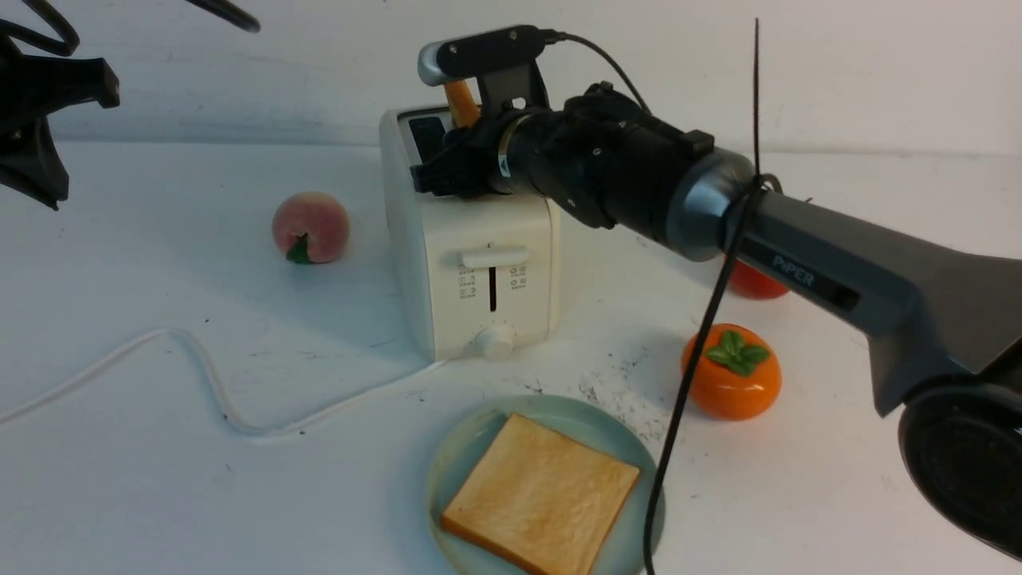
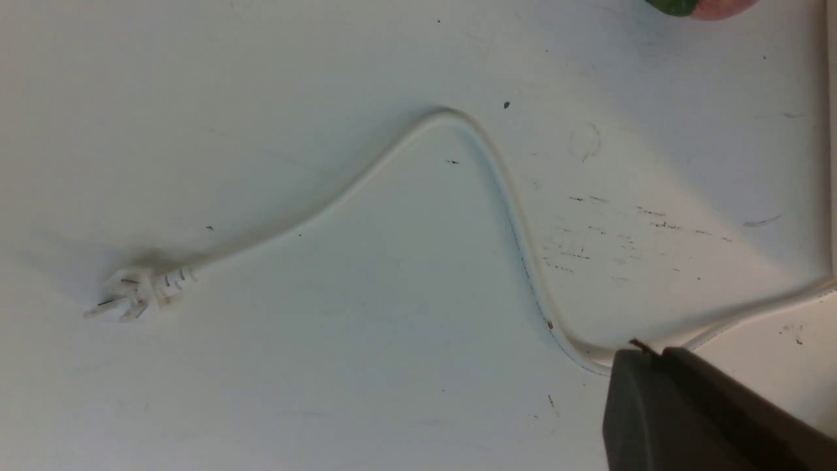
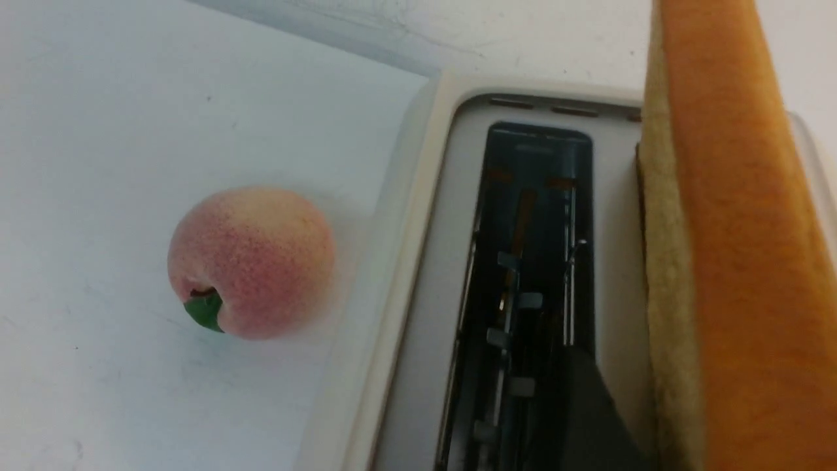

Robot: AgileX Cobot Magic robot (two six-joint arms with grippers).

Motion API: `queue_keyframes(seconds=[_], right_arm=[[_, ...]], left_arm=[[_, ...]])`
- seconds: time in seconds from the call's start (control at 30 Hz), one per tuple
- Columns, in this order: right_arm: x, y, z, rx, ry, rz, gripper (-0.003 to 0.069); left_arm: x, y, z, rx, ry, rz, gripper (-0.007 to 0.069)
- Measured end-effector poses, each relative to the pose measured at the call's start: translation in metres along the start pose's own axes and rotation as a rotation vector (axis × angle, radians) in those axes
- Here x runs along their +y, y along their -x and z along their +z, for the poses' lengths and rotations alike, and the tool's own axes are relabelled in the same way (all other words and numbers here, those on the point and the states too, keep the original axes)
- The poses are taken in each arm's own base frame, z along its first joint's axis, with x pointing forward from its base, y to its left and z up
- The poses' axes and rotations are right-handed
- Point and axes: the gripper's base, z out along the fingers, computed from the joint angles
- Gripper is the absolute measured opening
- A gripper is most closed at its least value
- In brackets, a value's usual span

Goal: Take toasted bread from bread machine on white table place on plate.
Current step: 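Grasp the toast slice in the toaster and pull it up out of the slot with the right gripper, then place the held slice of bread on top of the slice on the plate with the right gripper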

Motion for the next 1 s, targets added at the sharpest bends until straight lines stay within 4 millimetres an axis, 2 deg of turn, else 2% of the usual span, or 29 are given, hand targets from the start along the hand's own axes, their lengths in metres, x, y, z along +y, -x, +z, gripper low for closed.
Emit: queue_keyframes(seconds=[0.03,0.23,0.37,0.4,0.43,0.47,0.5,0.6,0.7,0.83,1.0], right_arm=[[0.001,0.0,0.0,-0.004,-0.004,-0.023,0.0208],[0.0,0.001,0.0,-0.012,-0.012,-0.043,0.0207],[-0.002,0.006,-0.007,0.001,-0.028,-0.025,0.0206],[-0.004,0.011,-0.013,0.002,-0.036,-0.022,0.0181],[-0.006,0.024,-0.025,-0.027,-0.037,-0.009,0.0125],[-0.006,0.026,-0.027,-0.033,-0.037,-0.008,0.012],[-0.008,0.045,-0.045,-0.078,-0.039,0.004,0.0117],[-0.016,0.084,-0.089,-0.158,-0.055,0.026,0.012],[-0.023,0.106,-0.124,-0.183,-0.082,0.045,0.012],[-0.034,0.123,-0.17,-0.147,-0.141,0.075,0.012],[-0.05,0.125,-0.233,0.063,-0.228,0.001,0.012]], left_arm=[[0.0,0.0,0.0,-0.001,0.003,0.001,-0.0012],[0.0,0.0,0.0,-0.001,0.005,0.002,-0.0011],[0.0,0.0,0.0,-0.001,0.005,0.002,-0.0009],[0.0,0.0,0.0,-0.001,0.005,0.002,-0.0007],[0.001,0.0,0.0,-0.001,0.006,0.002,-0.0006],[0.001,0.0,0.0,-0.001,0.006,0.002,-0.0006],[0.001,0.0,0.0,-0.001,0.006,0.002,-0.0005],[0.001,0.0,0.0,-0.002,0.009,0.003,-0.0003],[0.001,0.0,0.0,-0.003,0.013,0.005,-0.0003],[0.001,0.0,0.0,-0.003,0.013,0.005,0.0],[0.001,0.0,0.0,-0.003,0.014,0.005,0.0001]])
